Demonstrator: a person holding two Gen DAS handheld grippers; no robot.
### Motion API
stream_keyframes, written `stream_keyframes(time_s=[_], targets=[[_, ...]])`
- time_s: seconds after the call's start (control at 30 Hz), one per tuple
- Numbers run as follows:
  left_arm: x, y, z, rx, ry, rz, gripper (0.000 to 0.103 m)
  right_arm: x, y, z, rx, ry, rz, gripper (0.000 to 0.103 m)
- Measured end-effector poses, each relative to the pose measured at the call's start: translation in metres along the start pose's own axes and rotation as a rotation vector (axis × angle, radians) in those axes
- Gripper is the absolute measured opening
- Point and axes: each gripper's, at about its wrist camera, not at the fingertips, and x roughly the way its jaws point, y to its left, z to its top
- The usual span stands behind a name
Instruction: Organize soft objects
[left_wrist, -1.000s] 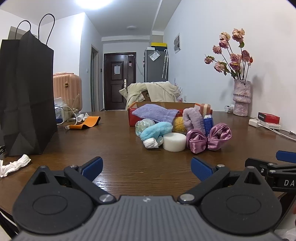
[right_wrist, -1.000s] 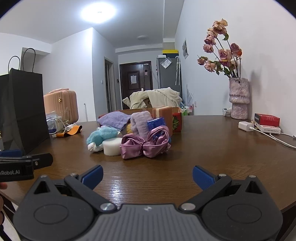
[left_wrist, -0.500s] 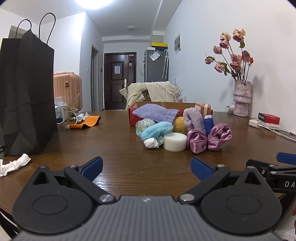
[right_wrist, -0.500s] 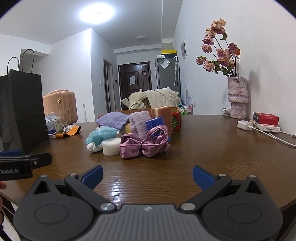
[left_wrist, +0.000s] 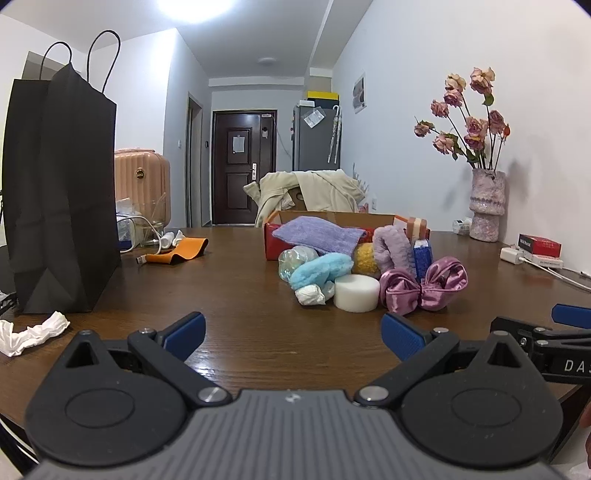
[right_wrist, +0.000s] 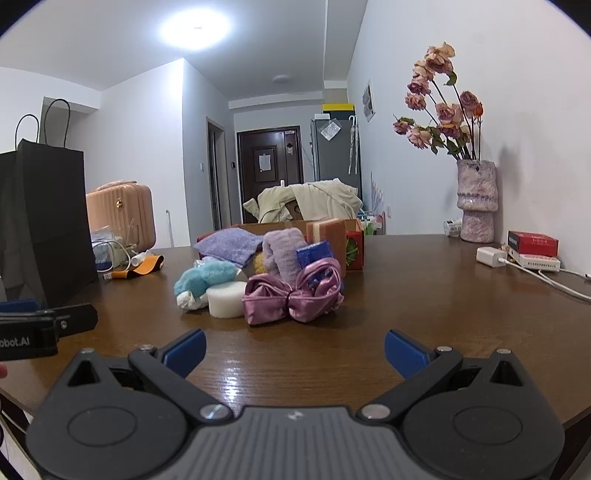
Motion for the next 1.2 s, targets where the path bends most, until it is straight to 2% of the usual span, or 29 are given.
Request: stream_keyframes(time_s=[0.73,1.2], targets=[[0.003,0.0,-0.007,0.012,0.026,0.006,0.103,0.004,-0.003,-0.004,0.018,0.016,-0.021,0.103],[0.009,-0.007,-0.014,0.05,0.03,-0.036,0.103,0.005,-0.004,-0.009,0.025,0.003,-0.021,0.103]])
